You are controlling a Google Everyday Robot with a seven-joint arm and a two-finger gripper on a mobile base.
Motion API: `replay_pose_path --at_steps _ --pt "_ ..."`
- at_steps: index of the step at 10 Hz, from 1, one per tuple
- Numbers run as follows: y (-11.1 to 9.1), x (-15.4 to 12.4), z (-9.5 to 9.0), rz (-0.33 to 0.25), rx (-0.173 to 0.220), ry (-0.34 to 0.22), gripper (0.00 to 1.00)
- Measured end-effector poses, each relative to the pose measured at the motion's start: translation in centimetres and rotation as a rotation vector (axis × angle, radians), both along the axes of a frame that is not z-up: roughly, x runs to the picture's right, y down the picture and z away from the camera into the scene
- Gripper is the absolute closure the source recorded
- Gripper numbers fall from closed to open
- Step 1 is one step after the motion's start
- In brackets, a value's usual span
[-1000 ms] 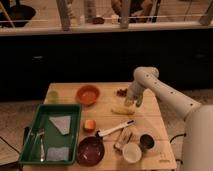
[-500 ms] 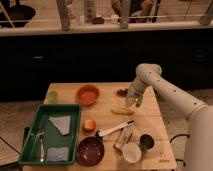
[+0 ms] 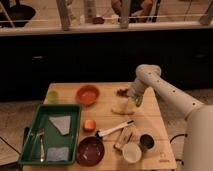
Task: Place banana in red bowl
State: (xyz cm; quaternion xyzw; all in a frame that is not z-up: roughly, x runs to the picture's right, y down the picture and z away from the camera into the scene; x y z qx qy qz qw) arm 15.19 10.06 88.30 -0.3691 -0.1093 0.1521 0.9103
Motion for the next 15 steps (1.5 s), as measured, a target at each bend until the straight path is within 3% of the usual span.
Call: replay_pose_path --at_steps 4,12,15 --pt "2.0 0.0 2.0 0.020 -0.004 0.019 0.22" --pt "3.0 0.6 3.2 0.046 -0.018 0.045 0.97" --pt "2.8 0.7 3.0 0.040 -0.014 0.049 1.00"
